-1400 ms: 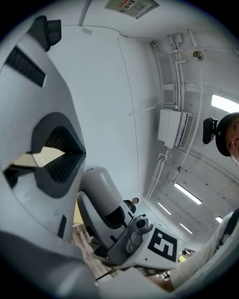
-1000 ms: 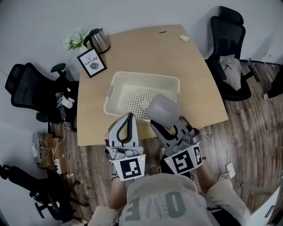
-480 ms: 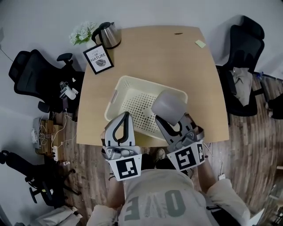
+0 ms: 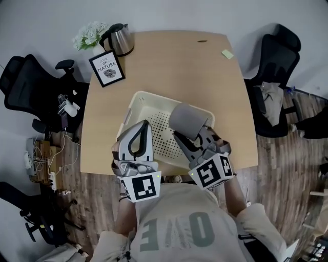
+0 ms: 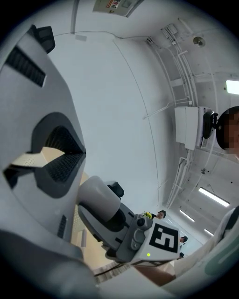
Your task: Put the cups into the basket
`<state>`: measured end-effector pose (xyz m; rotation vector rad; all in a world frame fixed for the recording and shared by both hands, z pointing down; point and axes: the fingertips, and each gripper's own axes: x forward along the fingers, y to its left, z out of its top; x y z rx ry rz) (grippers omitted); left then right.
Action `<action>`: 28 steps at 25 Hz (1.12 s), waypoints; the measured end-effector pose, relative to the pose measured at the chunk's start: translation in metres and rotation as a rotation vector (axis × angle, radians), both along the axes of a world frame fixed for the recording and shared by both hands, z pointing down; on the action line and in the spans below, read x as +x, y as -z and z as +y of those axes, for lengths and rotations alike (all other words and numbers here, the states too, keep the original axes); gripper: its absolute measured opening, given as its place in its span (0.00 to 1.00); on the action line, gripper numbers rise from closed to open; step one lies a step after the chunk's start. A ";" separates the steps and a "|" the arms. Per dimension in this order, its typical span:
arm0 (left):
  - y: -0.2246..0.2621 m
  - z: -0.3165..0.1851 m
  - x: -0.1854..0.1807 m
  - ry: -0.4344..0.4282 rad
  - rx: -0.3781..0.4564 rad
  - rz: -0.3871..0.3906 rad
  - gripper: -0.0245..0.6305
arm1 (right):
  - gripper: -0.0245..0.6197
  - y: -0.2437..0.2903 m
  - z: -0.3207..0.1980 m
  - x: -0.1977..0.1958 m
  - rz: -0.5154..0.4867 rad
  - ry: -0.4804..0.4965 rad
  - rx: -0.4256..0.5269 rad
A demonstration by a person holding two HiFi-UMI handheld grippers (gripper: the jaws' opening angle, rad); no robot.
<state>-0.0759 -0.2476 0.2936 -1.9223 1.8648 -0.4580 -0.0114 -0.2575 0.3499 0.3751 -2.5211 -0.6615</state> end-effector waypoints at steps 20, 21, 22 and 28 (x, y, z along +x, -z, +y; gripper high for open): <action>-0.070 -0.036 -0.065 0.050 -0.135 0.142 0.05 | 0.13 -0.118 -0.012 -0.038 0.628 0.211 -0.197; -0.072 -0.039 -0.068 0.058 -0.135 0.153 0.05 | 0.13 -0.124 -0.014 -0.038 0.660 0.220 -0.203; -0.074 -0.042 -0.071 0.066 -0.135 0.162 0.05 | 0.13 -0.129 -0.017 -0.038 0.692 0.229 -0.208; -0.087 -0.043 -0.095 0.099 -0.138 0.228 0.05 | 0.13 -0.164 -0.013 -0.041 0.870 0.276 -0.264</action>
